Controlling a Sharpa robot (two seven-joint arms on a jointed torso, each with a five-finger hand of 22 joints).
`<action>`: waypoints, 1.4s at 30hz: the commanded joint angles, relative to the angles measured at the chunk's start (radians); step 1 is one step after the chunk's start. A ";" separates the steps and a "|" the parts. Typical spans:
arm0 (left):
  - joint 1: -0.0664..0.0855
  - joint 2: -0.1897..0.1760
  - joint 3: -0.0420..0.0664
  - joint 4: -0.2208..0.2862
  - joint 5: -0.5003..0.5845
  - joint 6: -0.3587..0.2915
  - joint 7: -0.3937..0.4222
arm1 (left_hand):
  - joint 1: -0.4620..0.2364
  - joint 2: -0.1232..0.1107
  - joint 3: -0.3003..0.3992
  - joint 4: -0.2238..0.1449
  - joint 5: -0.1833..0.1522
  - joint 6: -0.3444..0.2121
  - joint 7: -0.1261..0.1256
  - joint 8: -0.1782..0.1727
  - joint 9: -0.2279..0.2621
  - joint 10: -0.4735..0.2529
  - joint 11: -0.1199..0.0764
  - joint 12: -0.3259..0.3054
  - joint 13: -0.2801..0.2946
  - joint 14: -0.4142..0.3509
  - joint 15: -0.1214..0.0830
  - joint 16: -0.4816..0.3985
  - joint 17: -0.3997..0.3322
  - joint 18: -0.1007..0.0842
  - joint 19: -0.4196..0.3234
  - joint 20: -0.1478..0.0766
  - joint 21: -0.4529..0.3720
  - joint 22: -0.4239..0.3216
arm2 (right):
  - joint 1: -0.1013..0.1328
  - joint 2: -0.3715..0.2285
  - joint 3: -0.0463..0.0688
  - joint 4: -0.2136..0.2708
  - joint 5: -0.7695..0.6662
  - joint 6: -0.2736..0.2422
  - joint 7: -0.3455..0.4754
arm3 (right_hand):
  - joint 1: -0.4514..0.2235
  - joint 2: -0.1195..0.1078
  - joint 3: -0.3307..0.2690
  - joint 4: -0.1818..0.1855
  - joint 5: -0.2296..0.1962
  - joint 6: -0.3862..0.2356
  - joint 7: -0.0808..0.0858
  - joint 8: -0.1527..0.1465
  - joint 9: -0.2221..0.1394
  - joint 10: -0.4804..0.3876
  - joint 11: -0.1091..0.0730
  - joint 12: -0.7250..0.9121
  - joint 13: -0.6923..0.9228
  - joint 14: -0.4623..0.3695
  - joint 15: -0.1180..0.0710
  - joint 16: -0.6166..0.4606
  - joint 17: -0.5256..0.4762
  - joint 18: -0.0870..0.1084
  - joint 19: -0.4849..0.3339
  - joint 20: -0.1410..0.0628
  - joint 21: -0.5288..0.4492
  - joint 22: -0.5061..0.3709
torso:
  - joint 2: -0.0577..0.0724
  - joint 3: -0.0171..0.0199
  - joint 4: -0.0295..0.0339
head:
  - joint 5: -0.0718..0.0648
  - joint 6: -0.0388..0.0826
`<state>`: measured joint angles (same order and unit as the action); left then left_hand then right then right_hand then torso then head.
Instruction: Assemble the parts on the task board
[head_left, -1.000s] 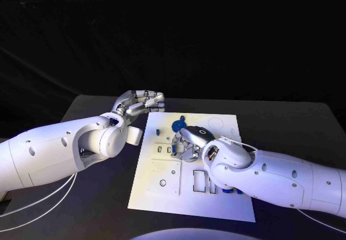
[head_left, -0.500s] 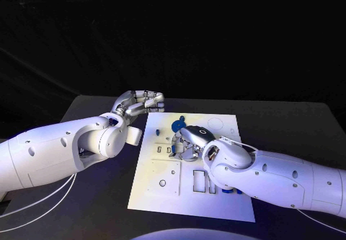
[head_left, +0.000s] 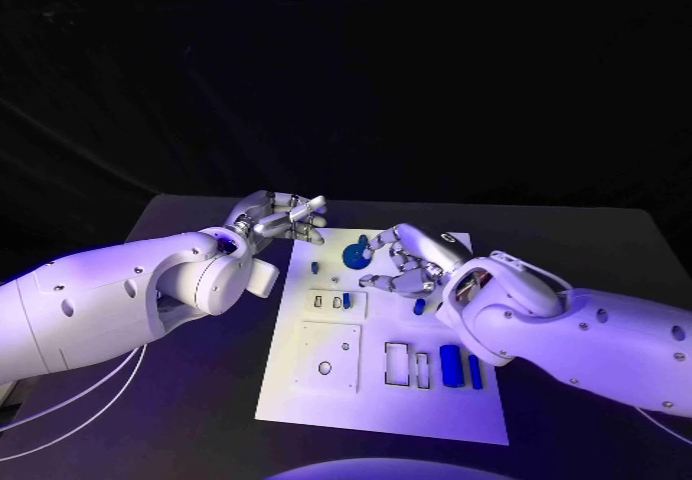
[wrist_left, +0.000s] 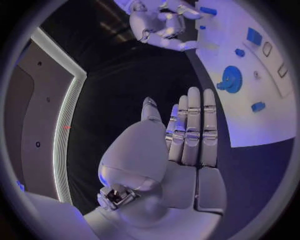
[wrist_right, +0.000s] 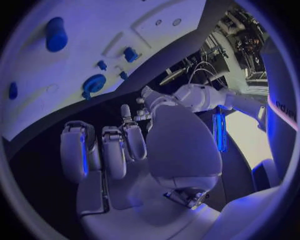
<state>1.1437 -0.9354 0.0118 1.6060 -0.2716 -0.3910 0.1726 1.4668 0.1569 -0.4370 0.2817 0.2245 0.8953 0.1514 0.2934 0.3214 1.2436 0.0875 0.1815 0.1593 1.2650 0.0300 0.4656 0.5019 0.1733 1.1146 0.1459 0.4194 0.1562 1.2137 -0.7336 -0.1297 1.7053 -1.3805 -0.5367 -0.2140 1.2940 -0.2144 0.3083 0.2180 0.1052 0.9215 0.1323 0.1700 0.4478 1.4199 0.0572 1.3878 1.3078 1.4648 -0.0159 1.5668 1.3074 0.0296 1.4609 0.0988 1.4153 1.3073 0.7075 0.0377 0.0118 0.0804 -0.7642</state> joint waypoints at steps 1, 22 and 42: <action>0.001 0.011 0.000 -0.006 -0.306 0.161 -0.268 | -0.043 0.000 -0.027 0.007 0.005 0.018 -0.025 0.024 0.044 0.065 -0.032 0.061 0.068 0.056 -0.036 0.208 0.169 0.006 0.062 -0.033 0.094 0.058 | 0.035 -0.052 0.001 0.023 0.320 0.000 0.132 | 0.010 -0.002 0.009 0.004 0.021 0.002 0.003 0.004 0.002 -0.009 0.000 -0.006 0.066 0.106 0.008 0.004 0.263 0.015 -0.007 0.003 -0.006 0.172 | -0.015 -0.0018 -0.0073 | 0.003 -0.003; 0.089 0.154 -0.029 -0.069 -0.741 0.480 -0.752 | -0.154 0.028 -0.028 0.012 -0.030 0.032 -0.094 0.188 0.376 0.104 -0.105 0.877 0.889 0.306 -0.102 1.105 1.069 -0.143 0.372 -0.105 1.074 1.273 | 0.116 -0.211 0.002 -0.036 0.567 0.076 0.130 | 0.012 -0.006 0.016 0.008 0.053 0.001 0.003 0.007 0.005 -0.017 0.000 -0.013 0.058 0.105 0.008 0.003 0.260 0.017 -0.010 0.003 -0.012 0.171 | -0.051 0.0094 -0.0170 | 0.018 -0.031; 0.112 0.250 -0.062 -0.139 -0.715 0.608 -0.841 | -0.171 0.047 -0.028 0.011 0.007 -0.003 -0.085 0.173 0.409 0.067 -0.097 0.859 0.888 0.306 -0.097 1.105 1.069 -0.155 0.407 -0.101 1.109 1.336 | 0.116 -0.203 0.001 -0.064 0.530 0.089 0.097 | 0.015 -0.010 0.022 0.008 0.072 -0.002 0.004 0.008 0.007 -0.022 0.000 -0.019 0.051 0.102 0.008 -0.001 0.252 0.019 -0.016 0.003 -0.022 0.166 | -0.048 0.0093 -0.0177 | 0.019 -0.045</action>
<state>1.2529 -0.6898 -0.0502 1.4694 -0.9885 0.1631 -0.6417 1.3051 0.2023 -0.4357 0.2912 0.2349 0.8970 0.0659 0.4685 0.7297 1.3167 -0.0124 1.0370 1.0461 1.4686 -0.0641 1.5673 1.3079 0.0295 1.4617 0.0396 1.5246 1.3080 1.3300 -0.9379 -0.1286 1.6420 -0.8351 -0.4662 -0.1076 1.3033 -0.2240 0.3219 0.2262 0.1741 0.9215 0.1323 0.1739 0.4537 1.4057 0.0571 1.3736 1.3075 1.4649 -0.0160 1.5668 1.3074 0.0296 1.4499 0.1020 1.3995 1.3078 0.6581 0.0475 -0.0048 0.0978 -0.8078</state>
